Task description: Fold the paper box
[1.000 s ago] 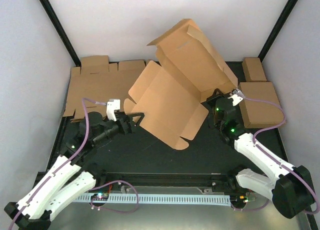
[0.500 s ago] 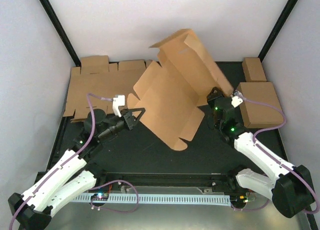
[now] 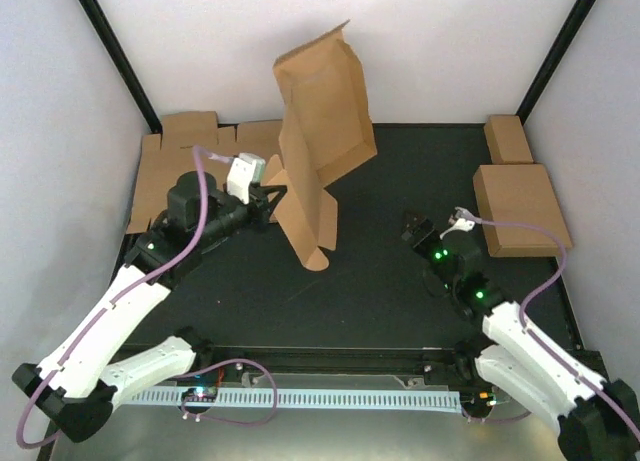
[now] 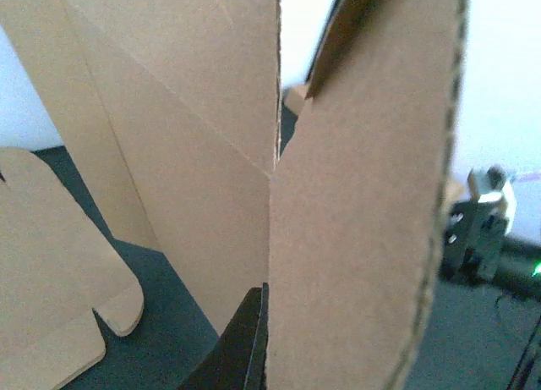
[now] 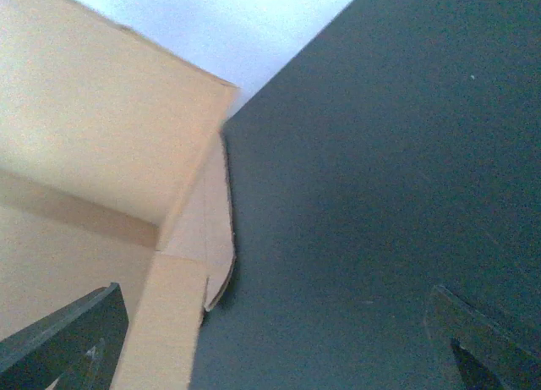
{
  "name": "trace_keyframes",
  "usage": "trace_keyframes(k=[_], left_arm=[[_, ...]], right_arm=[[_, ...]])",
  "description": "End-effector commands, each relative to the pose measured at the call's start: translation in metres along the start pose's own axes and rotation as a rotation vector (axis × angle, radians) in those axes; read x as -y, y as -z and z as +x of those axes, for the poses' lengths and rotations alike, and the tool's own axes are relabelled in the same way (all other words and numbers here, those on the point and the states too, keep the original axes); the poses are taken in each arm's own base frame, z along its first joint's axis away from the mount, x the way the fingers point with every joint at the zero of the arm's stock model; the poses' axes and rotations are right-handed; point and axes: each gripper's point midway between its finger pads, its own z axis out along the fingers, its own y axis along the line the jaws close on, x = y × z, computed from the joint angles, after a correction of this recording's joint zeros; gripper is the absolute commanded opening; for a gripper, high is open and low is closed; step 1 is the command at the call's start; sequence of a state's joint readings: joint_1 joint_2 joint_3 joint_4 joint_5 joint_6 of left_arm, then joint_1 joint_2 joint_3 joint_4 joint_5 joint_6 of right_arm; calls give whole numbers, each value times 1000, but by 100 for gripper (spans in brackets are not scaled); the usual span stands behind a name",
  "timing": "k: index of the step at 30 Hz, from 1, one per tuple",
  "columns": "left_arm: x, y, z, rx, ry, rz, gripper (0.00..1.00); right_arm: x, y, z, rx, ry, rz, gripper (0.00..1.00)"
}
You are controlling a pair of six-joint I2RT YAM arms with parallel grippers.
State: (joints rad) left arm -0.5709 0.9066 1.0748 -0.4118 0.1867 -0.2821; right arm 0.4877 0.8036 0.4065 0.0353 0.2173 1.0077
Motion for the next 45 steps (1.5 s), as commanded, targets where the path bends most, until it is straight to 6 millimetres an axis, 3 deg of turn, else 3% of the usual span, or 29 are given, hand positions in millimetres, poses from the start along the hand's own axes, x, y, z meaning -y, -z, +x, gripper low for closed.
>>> trace_keyframes(k=[1,5,10,14,16,20,25,30,34,37,41,45], left_arm=[[24,-4,16,-104,-175,153,2],[36,0,20,-148,-201,219,1],[61,22,14,-166,-223,332,2],[69,34,25,-205,-229,386,2],[62,33,35,-208,-232,360,2],[47,25,47,-191,-265,291,2],[29,9,56,-291,-319,197,2],[8,-7,75,-387,-327,115,2],[-3,-11,87,-351,-335,76,2],[-8,-9,90,-301,-356,51,2],[-16,-8,91,-246,-362,11,3],[-26,-8,95,-236,-356,-37,3]], right_arm=[[-7,21,11,-31,209,-120,99],[-12,32,-1,-1,391,-107,100],[-52,24,-9,-122,580,-127,100],[-71,23,-41,-132,620,-23,100],[-89,36,-52,-73,636,-99,100],[-115,57,-46,-70,658,-269,99],[-106,60,-17,-209,623,-306,99],[-103,82,-14,-157,582,-387,99],[-104,92,-13,-180,529,-395,99],[-121,102,-12,-234,487,-450,98],[-143,121,-27,-218,485,-490,97],[-182,151,-43,-230,497,-602,97]])
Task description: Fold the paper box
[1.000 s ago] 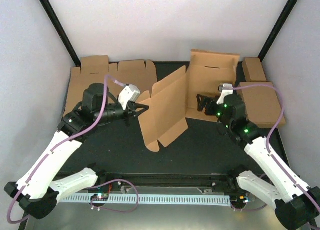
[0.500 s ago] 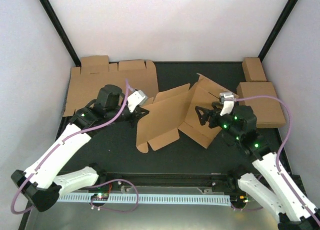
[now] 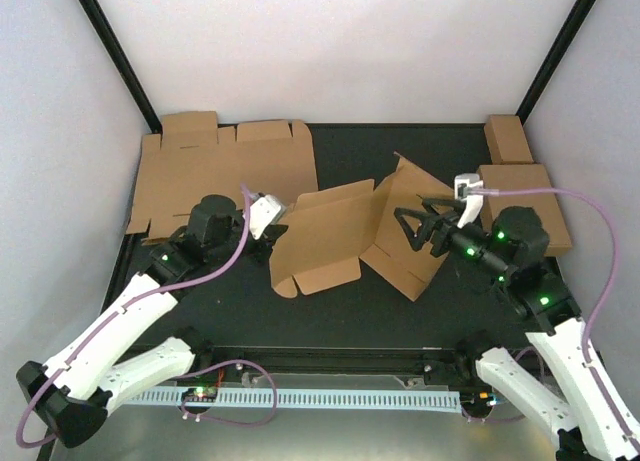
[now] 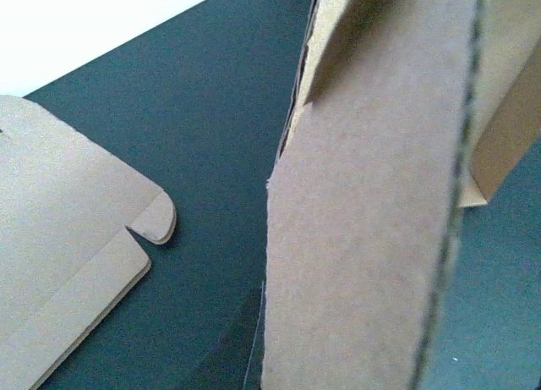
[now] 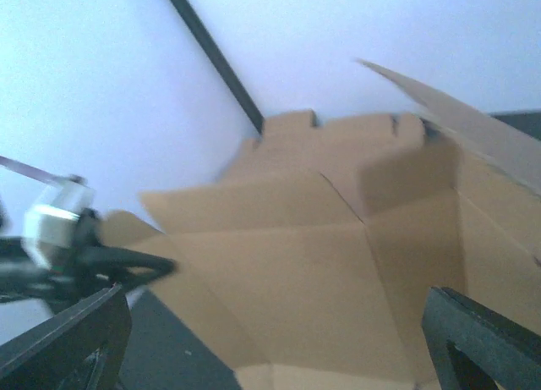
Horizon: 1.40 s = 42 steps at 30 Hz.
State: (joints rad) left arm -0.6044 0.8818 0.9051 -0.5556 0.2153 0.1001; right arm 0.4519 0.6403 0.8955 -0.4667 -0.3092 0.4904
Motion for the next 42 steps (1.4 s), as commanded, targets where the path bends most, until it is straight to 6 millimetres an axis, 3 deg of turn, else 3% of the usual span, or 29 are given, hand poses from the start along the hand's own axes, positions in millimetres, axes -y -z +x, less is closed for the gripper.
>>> trace_keyframes(k=[1,5,8,13,20,22,27,32,37,42], left_arm=[[-14,1,-6,40,-11,-89,3],[-20,3,-4,39,-10,-126,3],[-30,3,-1,36,-9,-182,4],[-42,5,4,20,7,-256,4],[-55,11,11,1,28,-337,4],[-57,14,12,1,38,-353,5],[-53,17,16,13,59,-341,7],[-45,17,19,44,87,-293,12],[-40,18,21,60,95,-270,16],[-39,25,21,68,108,-271,28]], right_arm=[[-51,22,-35,7,12,-164,97],[-78,37,-63,9,27,-206,96],[-61,38,-75,1,64,-63,96],[-26,37,-78,-18,107,153,96],[5,21,-47,-77,77,230,94],[5,18,-38,-81,78,202,88],[-7,31,-22,-13,125,84,91],[9,34,13,40,112,61,91],[19,24,17,84,104,66,87],[25,11,15,56,116,91,84]])
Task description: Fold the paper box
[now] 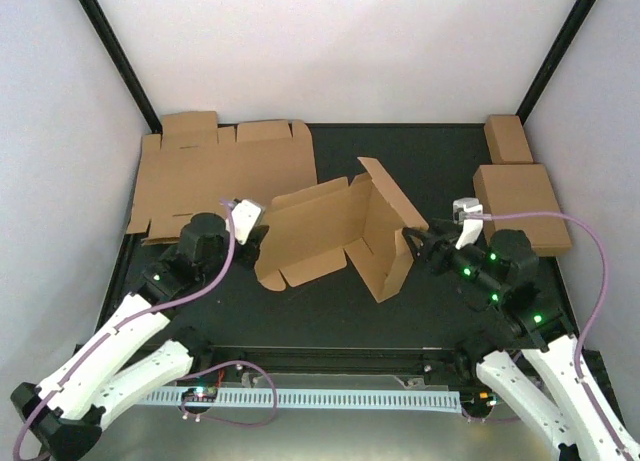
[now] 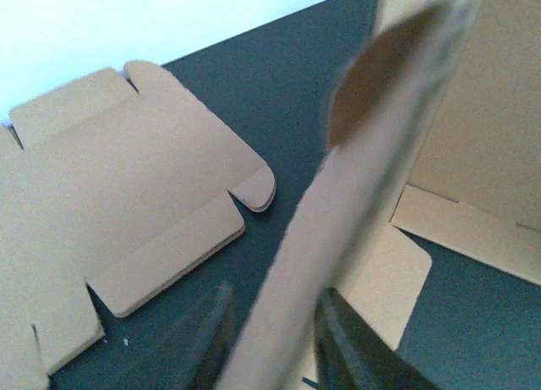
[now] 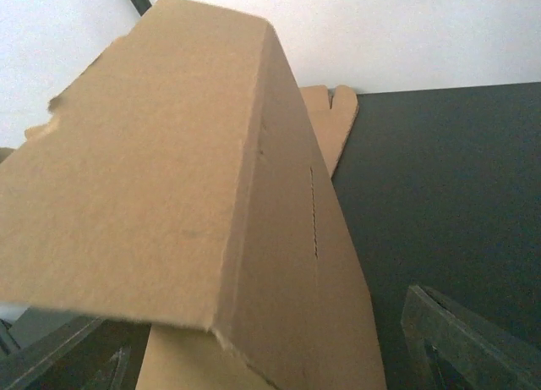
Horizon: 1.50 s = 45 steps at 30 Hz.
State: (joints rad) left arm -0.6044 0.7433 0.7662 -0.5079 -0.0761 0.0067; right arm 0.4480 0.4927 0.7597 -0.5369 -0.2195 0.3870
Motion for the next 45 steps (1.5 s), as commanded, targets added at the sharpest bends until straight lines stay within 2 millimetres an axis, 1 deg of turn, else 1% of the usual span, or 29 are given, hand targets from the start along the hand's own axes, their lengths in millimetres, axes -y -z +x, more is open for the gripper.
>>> trace_keyframes(k=[1,2,4,5,7,8,9,12,13,15,18,20,23,25,26,27,29,30,33,36,38,40,42,45], left_arm=[[4,11,-7,38,28,25,33],[5,13,-9,48,32,30,40],[8,22,-16,71,41,52,60],[10,29,-22,81,52,71,69],[11,53,-49,141,77,88,82],[11,64,-62,169,81,99,87],[12,76,-76,200,80,111,90],[13,100,-112,261,80,128,93],[13,104,-121,267,84,132,93],[15,101,-139,258,90,146,92],[24,84,-164,234,86,190,86],[33,66,-178,203,87,241,82],[42,32,-195,150,106,307,75],[44,11,-203,124,120,343,75],[43,-5,-205,96,128,357,75],[42,-17,-206,74,133,370,75],[41,-33,-211,47,133,412,79],[42,-42,-210,25,137,441,81],[43,-60,-211,-22,178,553,86],[38,-80,-206,-76,267,664,82],[40,-90,-199,-119,298,703,80],[43,-99,-188,-180,331,721,79],[48,-104,-177,-223,350,748,76],[60,-108,-163,-269,343,767,76]], right_arm=[[-6,-6,-24,67,27,-20,84],[-8,-7,-24,66,31,-30,84],[-11,-9,-24,61,42,-46,84],[-11,-9,-24,61,47,-48,84],[-10,-9,-20,48,56,-44,84],[-9,-10,-18,40,58,-40,84],[-8,-10,-17,34,62,-38,84],[-6,-12,-10,16,67,-35,84],[-6,-12,-8,12,67,-37,84],[-6,-13,-6,7,69,-43,83],[-7,-13,-6,9,74,-47,83],[-7,-12,-7,9,79,-48,83],[-8,-11,-6,4,84,-50,83],[-8,-11,-5,0,82,-50,83],[-8,-11,-5,-1,83,-49,83],[-8,-11,-4,-4,83,-49,83],[-7,-11,-3,-9,87,-49,83],[-7,-10,-3,-9,89,-48,83],[-7,-10,-3,-8,92,-46,83],[-8,-10,-3,-7,91,-50,83],[-8,-9,-4,-3,88,-52,83],[-9,-9,-6,3,87,-55,83],[-9,-10,-6,3,86,-57,83],[-10,-11,-5,1,85,-59,83]])
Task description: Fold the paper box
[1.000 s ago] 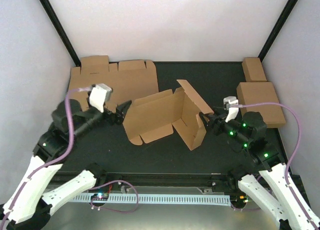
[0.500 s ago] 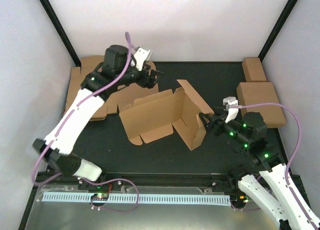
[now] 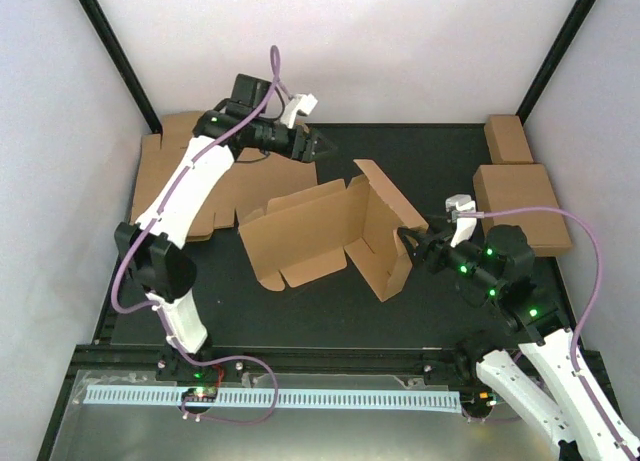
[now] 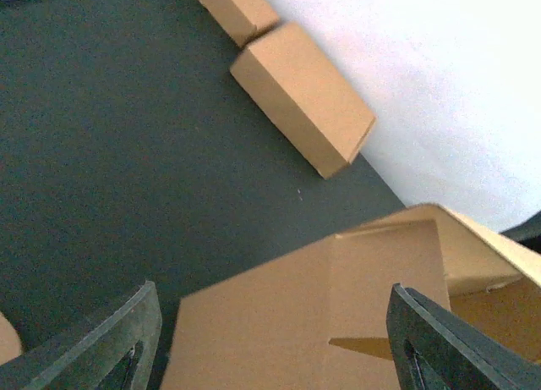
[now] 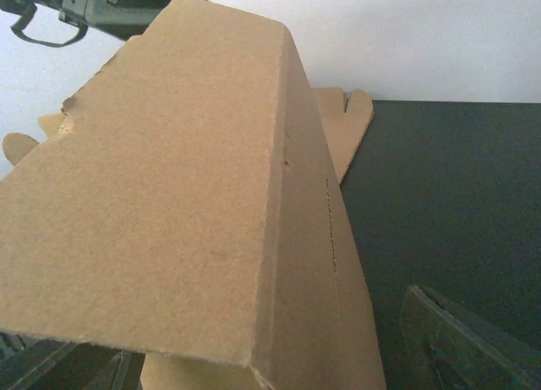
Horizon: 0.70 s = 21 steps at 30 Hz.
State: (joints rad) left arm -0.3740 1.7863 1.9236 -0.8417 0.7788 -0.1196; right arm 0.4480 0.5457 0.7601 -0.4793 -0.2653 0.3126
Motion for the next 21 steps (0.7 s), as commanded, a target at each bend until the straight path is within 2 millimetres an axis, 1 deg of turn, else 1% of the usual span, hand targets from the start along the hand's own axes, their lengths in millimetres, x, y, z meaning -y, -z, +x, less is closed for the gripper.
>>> trace_keyframes(k=[1,4,9,13,17,21], left_arm=[[25,-10,23,-88,37,110,76],[25,-19,35,-114,34,112,77],[22,-34,49,-163,41,118,76],[19,-47,55,-190,46,121,76],[22,-58,61,-229,34,127,79],[15,-66,67,-258,32,98,79]], right_arm=[[-3,1,-2,12,9,-14,83],[-3,0,-1,9,6,-17,83],[-3,0,1,6,5,-20,83],[-2,-1,4,-3,1,-21,83],[-1,-3,7,-11,-4,-23,83],[0,-5,13,-29,-6,-20,83]])
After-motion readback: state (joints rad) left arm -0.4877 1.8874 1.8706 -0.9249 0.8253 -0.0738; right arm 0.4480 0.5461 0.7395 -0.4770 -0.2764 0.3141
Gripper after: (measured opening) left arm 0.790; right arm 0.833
